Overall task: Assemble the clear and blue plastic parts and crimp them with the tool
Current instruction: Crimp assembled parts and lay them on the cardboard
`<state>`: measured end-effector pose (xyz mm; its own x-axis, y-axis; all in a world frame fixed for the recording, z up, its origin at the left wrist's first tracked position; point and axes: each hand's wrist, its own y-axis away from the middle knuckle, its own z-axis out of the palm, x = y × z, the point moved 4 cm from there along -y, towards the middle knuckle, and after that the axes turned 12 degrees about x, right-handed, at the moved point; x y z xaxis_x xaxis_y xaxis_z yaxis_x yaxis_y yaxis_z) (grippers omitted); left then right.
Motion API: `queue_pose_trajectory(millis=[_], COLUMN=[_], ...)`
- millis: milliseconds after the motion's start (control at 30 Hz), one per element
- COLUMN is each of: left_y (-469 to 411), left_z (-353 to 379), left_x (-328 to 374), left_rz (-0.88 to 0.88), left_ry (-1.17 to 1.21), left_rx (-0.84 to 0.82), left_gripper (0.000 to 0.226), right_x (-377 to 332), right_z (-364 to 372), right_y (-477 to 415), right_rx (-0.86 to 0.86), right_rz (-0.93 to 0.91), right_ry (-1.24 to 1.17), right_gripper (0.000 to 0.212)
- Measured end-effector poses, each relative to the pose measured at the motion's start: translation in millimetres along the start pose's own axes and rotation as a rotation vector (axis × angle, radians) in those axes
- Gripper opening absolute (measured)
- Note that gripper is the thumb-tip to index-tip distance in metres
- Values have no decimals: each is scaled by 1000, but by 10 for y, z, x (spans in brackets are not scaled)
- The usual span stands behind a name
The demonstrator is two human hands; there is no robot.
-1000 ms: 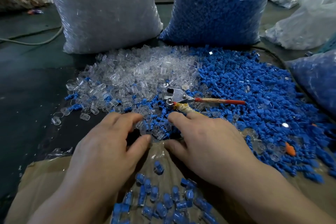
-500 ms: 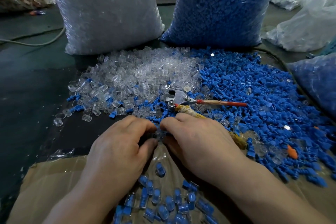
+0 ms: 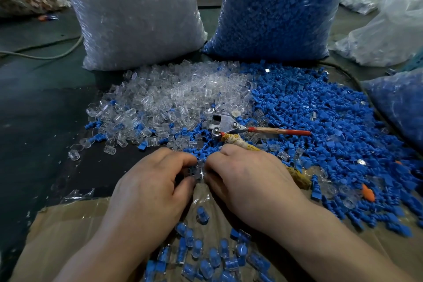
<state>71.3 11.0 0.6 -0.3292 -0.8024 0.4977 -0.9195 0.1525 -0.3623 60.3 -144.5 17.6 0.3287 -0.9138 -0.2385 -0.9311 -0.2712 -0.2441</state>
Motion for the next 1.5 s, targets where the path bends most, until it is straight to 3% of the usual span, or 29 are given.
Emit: queue_pose_trajectory(millis=[267,367,533,733,933,1267,1500], left_y=[11,12,30,43,43,57,41], left_z=[-33,-61,-108,-98,-94,-123,-46], left_x=[-49,-35,-18,-27,-90,-31,-90], left_rz=[-78,-100,-212,-232,-369,-397,-611], left_ry=[80,109,171,185,386,433,879], left_rx=[72,77,126,134,172,99,93], left_gripper=[40,31,24,30,39,44,38], right_x=[5,-8,-39,12,13,11,-2], right_z=[-37,-42,-29,-49,-78,-89,-95], right_y=[4,1,13,13,14,57,82], right_rx=[43,19,-36,4,26,-120,-25], right_rz=[68,61,27,52,86,44,22], right_ry=[2,12,53,-14,-44,-29,-81], right_gripper=[11,3,18,18,13,18,19])
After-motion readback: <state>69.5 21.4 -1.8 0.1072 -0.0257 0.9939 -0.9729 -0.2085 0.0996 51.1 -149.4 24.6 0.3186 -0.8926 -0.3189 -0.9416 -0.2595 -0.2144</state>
